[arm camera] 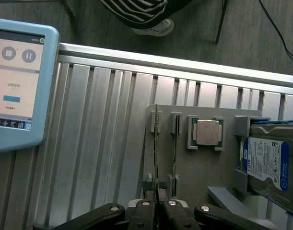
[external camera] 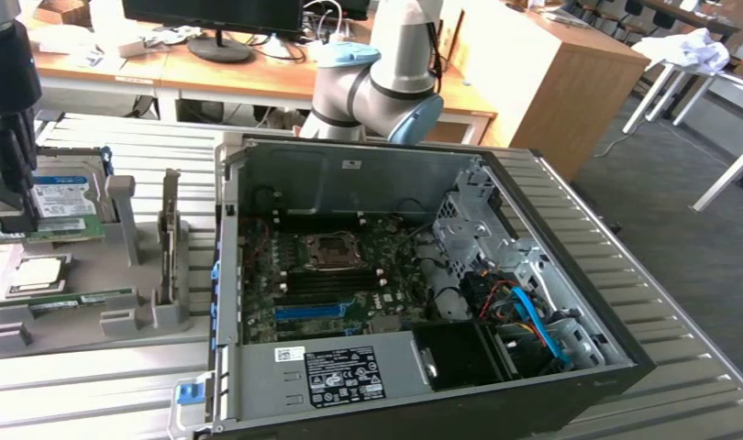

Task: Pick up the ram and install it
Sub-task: 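Pick up the ram and move it above insertion slot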

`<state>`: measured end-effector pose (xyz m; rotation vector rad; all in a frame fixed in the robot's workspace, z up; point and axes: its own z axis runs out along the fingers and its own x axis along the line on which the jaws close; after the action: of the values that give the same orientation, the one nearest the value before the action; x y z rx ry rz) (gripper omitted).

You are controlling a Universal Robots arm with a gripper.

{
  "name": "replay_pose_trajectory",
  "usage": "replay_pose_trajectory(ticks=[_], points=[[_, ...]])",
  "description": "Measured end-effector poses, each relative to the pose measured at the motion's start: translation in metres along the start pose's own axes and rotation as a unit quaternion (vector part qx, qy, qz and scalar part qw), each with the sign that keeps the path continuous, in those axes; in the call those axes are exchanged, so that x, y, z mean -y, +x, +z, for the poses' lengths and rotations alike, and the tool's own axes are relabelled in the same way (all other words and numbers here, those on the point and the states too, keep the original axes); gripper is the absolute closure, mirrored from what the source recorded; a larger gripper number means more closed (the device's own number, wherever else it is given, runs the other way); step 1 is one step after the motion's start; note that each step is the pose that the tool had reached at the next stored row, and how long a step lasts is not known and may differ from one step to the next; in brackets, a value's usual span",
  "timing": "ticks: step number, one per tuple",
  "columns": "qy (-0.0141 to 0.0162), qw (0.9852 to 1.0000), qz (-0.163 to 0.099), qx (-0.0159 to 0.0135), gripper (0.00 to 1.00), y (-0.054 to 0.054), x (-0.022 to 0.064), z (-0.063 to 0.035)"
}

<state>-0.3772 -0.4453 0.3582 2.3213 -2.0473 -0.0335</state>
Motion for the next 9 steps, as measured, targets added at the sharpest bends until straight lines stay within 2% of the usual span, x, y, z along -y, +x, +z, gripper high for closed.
replay_pose_trajectory(ticks=[9], points=[[-0.0001, 1.0000, 0.000, -0.0004, 0.87, 0.0001, -0.0005, -0.0097]])
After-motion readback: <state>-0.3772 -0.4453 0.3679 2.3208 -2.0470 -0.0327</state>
